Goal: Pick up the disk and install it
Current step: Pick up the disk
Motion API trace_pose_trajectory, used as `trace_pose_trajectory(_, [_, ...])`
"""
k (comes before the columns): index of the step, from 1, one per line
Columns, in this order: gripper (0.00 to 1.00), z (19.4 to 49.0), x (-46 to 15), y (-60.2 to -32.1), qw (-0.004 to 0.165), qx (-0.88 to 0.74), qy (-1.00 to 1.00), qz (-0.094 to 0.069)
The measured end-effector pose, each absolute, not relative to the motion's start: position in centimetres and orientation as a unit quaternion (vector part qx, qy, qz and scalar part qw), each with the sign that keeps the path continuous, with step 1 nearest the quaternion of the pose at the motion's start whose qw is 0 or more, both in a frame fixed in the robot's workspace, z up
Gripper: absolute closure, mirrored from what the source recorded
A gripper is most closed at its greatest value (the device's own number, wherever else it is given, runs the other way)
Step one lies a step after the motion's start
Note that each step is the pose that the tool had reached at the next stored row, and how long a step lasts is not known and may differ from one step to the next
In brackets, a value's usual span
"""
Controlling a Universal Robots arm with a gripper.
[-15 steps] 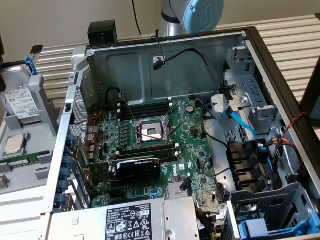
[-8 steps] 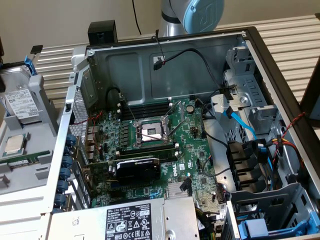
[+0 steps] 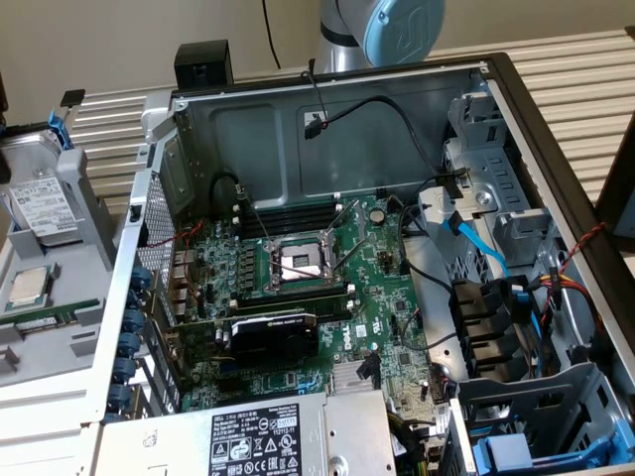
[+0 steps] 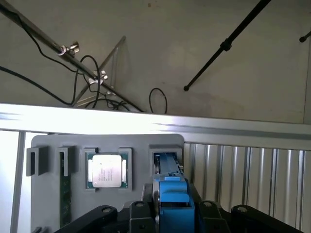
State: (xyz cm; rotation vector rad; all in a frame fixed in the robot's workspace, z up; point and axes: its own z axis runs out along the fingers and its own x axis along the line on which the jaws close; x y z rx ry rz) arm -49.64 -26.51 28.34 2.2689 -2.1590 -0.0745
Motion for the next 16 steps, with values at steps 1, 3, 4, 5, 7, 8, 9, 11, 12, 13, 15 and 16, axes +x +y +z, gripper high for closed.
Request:
trace_pose_trajectory(1, [0.63, 28.34, -49.64, -26.51, 0.004, 0.722, -0.692, -0.024])
trace_pose_trajectory(3, [0.63, 28.34, -49.64, -26.52, 0.004, 0.719, -0.695, -0.024])
trace_pose_trajectory(4, [0.63, 28.34, -49.64, -26.52, 0.004, 0.719, -0.695, -0.024])
trace_pose_trajectory(5, [0.63, 28.34, -49.64, -26.52, 0.004, 0.719, -0.695, -0.024])
trace_pose_trajectory(7, [0.63, 28.34, -49.64, -26.52, 0.004, 0.719, -0.695, -0.024])
trace_pose_trajectory(8, [0.63, 28.34, -49.64, -26.52, 0.004, 0.719, -0.695, -0.024])
trace_pose_trajectory(9, [0.63, 28.34, -49.64, -26.52, 0.004, 0.719, -0.695, -0.024])
trace_pose_trajectory(11, [0.63, 28.34, -49.64, -26.52, 0.004, 0.719, -0.695, -0.024])
trace_pose_trajectory(12, [0.63, 28.37, -49.64, -26.52, 0.004, 0.719, -0.695, -0.024])
trace_pose_trajectory(13, [0.63, 28.43, -49.65, -26.52, 0.004, 0.719, -0.695, -0.024])
trace_pose_trajectory(15, [0.63, 28.58, -49.64, -26.52, 0.004, 0.719, -0.695, -0.024])
trace_pose_trajectory(16, [0.63, 28.66, -49.64, -26.52, 0.004, 0.719, -0.695, -0.024])
